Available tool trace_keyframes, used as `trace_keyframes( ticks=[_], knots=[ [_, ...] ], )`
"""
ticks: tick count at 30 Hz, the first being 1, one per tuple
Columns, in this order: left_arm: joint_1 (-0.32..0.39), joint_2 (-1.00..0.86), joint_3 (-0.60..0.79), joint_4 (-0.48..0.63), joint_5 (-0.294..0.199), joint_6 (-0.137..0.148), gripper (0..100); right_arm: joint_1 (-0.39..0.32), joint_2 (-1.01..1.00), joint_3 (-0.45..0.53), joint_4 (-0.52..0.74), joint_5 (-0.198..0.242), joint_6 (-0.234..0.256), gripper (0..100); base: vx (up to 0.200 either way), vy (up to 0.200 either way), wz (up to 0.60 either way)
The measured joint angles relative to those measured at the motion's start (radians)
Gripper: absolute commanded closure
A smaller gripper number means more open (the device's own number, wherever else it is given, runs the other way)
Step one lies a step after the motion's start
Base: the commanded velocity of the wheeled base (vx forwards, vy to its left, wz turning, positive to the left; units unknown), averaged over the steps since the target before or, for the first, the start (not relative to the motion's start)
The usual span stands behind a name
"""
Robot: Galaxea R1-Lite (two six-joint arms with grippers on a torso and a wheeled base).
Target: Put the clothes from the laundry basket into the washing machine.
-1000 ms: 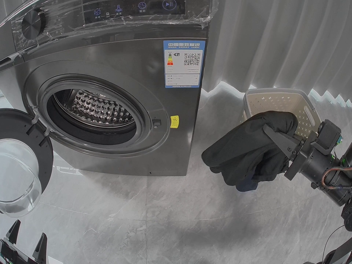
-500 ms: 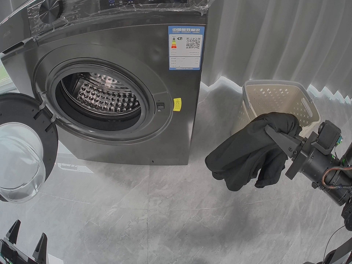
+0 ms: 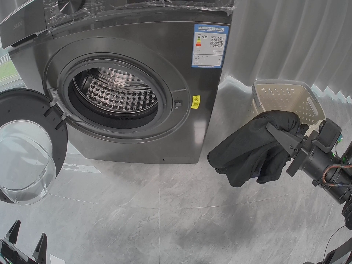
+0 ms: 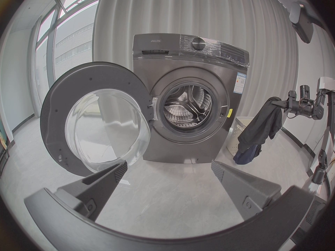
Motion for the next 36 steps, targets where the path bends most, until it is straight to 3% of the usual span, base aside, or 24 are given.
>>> trace_keyframes(
  ticks=[6,17,32,36],
  knots=[
    [0.000,0.000,0.000,0.000,0.000,-0.001,0,-0.025,0.000,-0.001,0.000,0.000,0.000,100,0.000,0.200,0.00],
    [0.001,0.000,0.000,0.000,0.000,0.000,0,-0.030,0.000,0.001,-0.001,0.000,0.000,100,0.000,0.000,0.00],
    [0.000,0.000,0.000,0.000,0.000,0.001,0,-0.031,0.000,0.000,0.000,0.000,0.000,100,0.000,0.200,0.00],
    [0.000,0.000,0.000,0.000,0.000,0.001,0,-0.032,0.000,0.001,0.000,0.000,0.000,100,0.000,0.000,0.00]
  ],
)
